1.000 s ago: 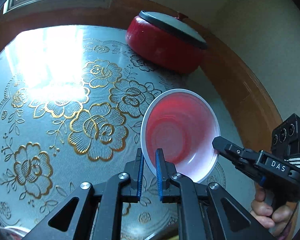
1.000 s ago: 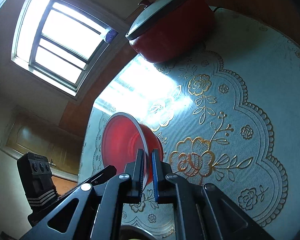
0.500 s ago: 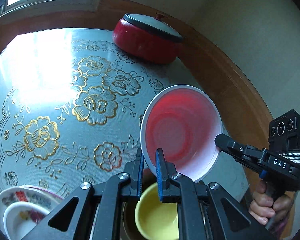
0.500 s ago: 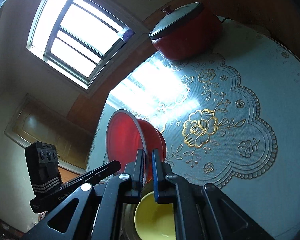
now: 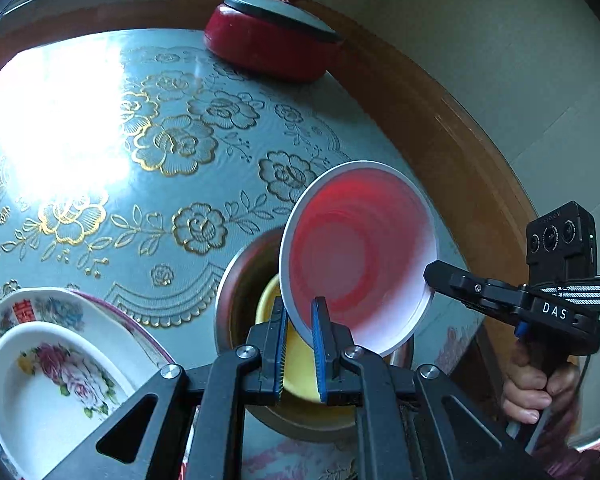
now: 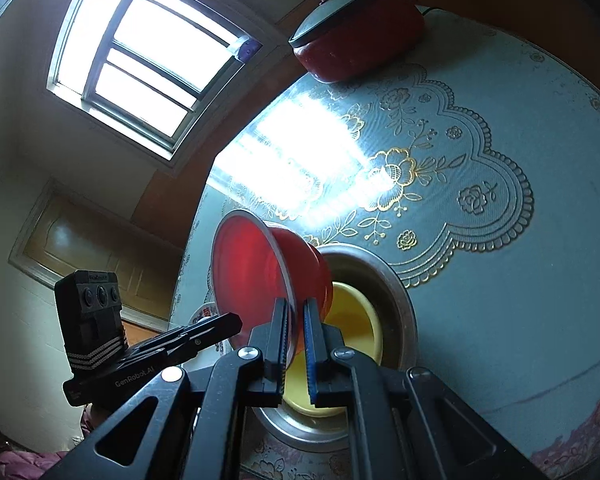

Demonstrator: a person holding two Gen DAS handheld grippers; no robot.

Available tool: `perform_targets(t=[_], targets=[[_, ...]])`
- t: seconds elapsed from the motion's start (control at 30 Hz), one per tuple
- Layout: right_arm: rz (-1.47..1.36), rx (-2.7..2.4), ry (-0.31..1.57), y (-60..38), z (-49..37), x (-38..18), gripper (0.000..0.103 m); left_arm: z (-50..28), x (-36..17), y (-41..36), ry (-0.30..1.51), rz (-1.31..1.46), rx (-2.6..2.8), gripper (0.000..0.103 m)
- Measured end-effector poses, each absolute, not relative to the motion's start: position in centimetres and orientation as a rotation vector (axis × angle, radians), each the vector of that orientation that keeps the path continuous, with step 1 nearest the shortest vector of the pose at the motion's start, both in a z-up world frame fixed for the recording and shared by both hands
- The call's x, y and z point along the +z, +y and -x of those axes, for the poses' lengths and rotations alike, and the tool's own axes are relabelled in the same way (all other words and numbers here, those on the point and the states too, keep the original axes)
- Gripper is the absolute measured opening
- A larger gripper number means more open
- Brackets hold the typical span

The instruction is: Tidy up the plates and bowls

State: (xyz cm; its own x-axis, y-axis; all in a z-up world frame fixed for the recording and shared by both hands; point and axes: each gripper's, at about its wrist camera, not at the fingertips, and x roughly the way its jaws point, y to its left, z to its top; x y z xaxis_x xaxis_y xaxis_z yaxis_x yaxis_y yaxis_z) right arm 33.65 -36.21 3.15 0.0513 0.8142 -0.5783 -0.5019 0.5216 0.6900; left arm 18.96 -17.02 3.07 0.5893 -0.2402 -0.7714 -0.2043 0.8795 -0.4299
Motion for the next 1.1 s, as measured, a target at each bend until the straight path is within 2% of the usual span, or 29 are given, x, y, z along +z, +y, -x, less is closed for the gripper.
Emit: perform_targets(t=[0.67,1.1], targets=[[-0.326,0.952,1.250,-37.6,-30.6,-0.1,0.007,-17.2,0.5,-17.8,1.050,0.544,-0.052,0.012],[-0.285,0.890,1.248,-37.6,-30.3,-1.0,0.007,-17.9,-0.2,-18.4,1.050,0.455,-0.013,0.012]])
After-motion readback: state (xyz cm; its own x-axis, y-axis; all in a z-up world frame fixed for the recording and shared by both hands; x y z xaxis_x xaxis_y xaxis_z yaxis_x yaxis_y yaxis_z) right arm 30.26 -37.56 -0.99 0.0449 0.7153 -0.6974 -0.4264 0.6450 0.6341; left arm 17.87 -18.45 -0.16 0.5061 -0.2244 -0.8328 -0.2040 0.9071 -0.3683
